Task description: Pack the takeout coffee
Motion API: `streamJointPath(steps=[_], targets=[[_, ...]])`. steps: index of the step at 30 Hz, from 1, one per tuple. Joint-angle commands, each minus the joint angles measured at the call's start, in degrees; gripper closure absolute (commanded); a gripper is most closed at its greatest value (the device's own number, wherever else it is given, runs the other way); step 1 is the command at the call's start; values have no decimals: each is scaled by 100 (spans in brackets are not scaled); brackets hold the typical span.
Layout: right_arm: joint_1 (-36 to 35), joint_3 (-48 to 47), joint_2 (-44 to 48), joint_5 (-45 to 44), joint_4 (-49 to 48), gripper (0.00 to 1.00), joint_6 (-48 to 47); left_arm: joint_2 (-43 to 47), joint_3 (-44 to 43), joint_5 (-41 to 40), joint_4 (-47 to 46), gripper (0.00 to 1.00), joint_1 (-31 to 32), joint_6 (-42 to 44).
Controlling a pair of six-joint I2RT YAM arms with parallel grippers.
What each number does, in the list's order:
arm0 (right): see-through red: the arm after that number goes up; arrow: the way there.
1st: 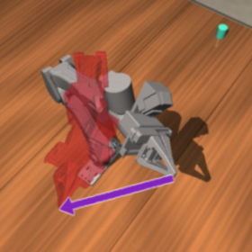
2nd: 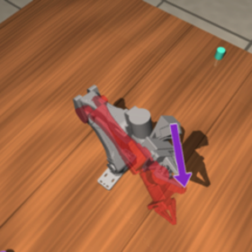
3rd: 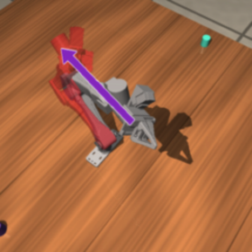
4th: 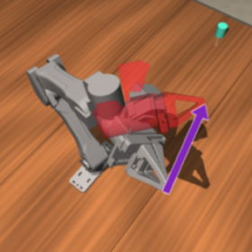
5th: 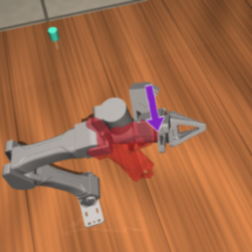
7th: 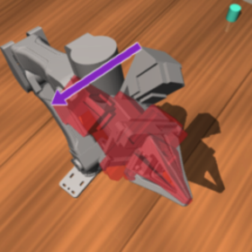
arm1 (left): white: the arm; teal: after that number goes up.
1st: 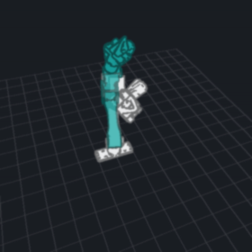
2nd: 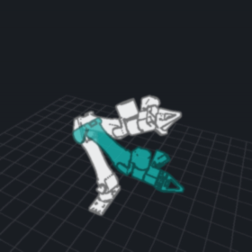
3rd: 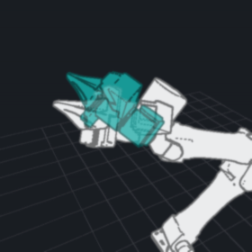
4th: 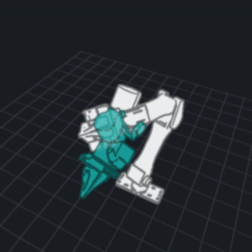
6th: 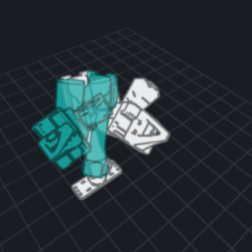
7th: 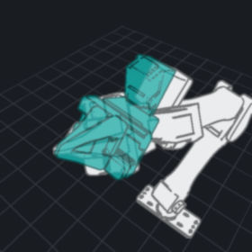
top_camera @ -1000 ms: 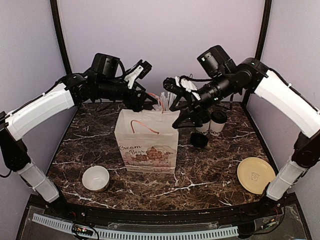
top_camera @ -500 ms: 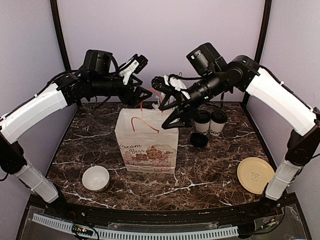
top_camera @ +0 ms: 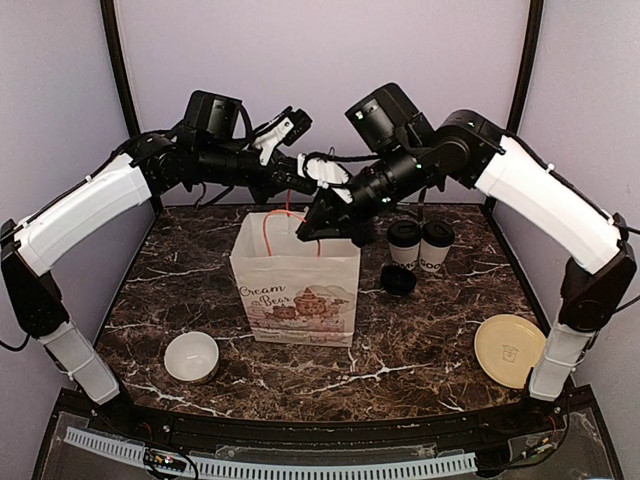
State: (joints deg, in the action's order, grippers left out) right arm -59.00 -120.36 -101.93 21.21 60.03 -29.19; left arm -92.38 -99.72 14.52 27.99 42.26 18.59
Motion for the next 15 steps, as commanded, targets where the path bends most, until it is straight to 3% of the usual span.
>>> streamJointPath(steps=[1, 12, 14, 15], targets=[[128, -442, 352, -468, -294, 100, -52, 153, -517, 370, 34, 100, -11, -230], [167, -209, 622, -579, -125, 100, -327, 200, -463, 610, -118, 100, -14, -493], [225, -85, 613, -606, -125, 98, -341, 149, -346, 448, -180, 92, -16, -507], [321, 6, 613, -576, -132, 86, -342, 118, -311, 273, -224, 74, -9, -515]])
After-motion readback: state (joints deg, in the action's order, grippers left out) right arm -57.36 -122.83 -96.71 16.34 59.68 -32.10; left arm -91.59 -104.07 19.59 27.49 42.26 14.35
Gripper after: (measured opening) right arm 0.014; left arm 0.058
